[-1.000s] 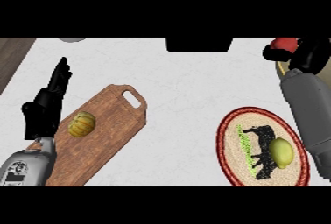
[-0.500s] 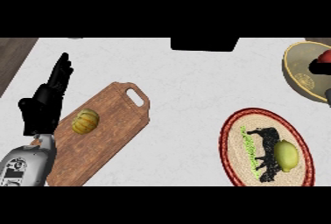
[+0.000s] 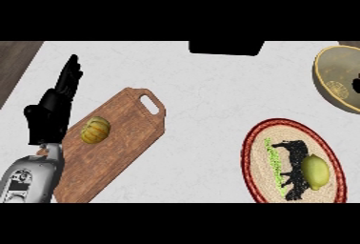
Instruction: Pick the bell pepper from the placemat and place it in the bowl
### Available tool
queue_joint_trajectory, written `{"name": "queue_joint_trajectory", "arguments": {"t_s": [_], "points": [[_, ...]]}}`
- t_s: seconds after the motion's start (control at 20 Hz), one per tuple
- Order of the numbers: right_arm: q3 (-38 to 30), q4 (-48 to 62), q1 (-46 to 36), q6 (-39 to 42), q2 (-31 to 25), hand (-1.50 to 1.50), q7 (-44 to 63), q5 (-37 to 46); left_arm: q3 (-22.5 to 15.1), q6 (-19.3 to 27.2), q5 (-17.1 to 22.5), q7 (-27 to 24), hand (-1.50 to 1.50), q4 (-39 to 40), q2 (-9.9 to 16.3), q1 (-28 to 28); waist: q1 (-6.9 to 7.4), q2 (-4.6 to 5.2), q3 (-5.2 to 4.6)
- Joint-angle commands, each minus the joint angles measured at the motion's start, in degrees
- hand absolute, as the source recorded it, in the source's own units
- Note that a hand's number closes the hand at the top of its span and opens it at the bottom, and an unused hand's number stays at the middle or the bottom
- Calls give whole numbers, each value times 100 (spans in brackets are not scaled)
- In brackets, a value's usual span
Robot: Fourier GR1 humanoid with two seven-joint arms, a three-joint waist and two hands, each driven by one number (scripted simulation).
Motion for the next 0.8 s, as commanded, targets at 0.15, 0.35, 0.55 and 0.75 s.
{"name": "queue_joint_trajectory", "arguments": {"t_s": [0.15, 0.35, 0.55, 0.75], "points": [[-672, -6, 73, 667, 121, -150, -1181, -810, -21, -39, 10, -131, 0, 113, -48, 7, 56, 36, 15], [-1047, -160, 109, 627, 80, -150, -1914, -1193, -48, 110, -132, -89, 0, 189, -120, -171, 16, 33, 13], [-1574, -215, 388, 937, -147, -150, -2637, -1737, 131, 3, 18, -7, 0, 5, 26, -3, -38, -34, 6], [-1873, -21, 439, 1306, -162, -150, -2897, -2091, 179, -33, -9, 17, 0, 135, 58, 35, -128, -78, -16]]}}
